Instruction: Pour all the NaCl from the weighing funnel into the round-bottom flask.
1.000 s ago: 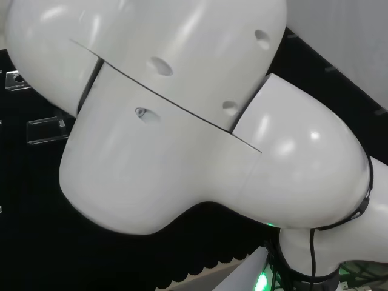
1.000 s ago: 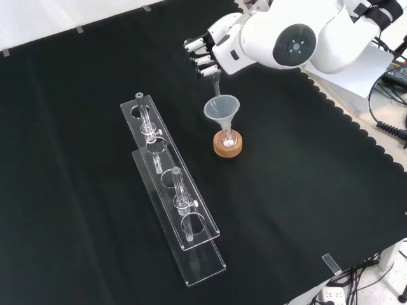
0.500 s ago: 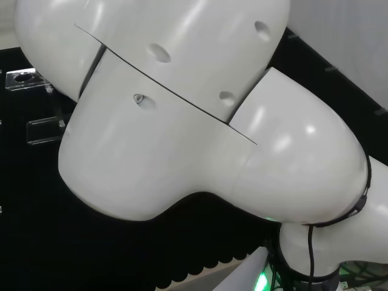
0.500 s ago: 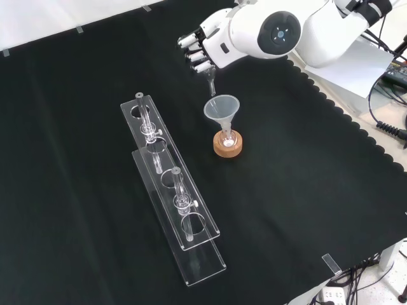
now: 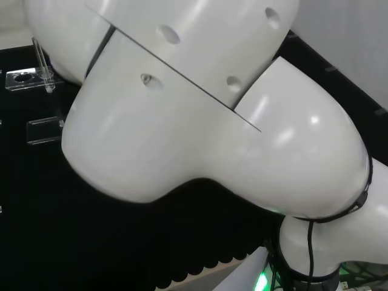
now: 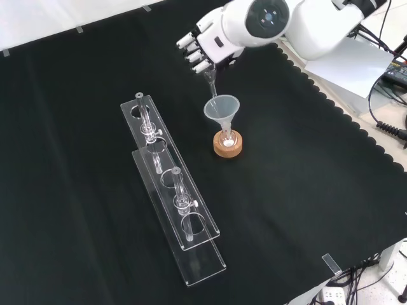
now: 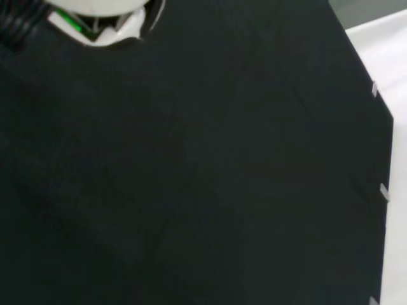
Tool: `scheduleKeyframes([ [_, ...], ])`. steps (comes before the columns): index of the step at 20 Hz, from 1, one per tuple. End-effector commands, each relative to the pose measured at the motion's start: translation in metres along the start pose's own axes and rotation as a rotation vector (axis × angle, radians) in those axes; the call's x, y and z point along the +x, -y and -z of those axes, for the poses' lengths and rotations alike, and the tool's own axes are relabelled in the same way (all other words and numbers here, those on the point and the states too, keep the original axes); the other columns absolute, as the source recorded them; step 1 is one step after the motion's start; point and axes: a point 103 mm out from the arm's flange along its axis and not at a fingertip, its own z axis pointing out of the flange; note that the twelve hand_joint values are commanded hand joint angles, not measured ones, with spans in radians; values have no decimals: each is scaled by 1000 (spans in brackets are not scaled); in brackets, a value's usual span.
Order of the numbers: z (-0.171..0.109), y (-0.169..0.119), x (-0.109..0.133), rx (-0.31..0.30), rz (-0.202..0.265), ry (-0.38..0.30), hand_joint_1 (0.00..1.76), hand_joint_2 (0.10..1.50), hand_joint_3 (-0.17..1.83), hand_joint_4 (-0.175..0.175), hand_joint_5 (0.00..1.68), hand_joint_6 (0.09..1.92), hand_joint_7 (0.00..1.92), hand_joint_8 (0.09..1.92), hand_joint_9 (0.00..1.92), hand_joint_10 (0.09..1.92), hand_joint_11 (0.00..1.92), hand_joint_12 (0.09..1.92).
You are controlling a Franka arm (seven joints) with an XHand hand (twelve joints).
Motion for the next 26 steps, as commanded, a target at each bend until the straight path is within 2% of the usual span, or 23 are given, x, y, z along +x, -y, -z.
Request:
scheduleKeyframes([
  [1,-8,-4,-10,4,-2,-69,1109,593,861,175,1182,931,969,630,1186,318,812,1058],
  [4,-8,-5,-12,3,-3,-106,1109,594,861,175,1182,932,968,630,1187,317,813,1058],
  [5,-15,-6,-17,-26,38,-150,1109,594,861,175,1182,932,968,630,1187,317,813,1058],
  [6,-17,-7,-17,-30,45,-178,1109,594,860,175,1182,932,968,630,1187,317,813,1058],
  [12,-20,-7,-21,-15,19,-195,1109,595,859,175,1181,932,966,630,1188,316,814,1057],
  [15,-20,-5,-23,-5,2,-230,1109,595,859,175,1181,932,965,630,1188,315,814,1057],
  [26,-33,-3,-30,-23,9,-329,1109,596,857,175,1180,933,962,631,1188,312,816,1056],
])
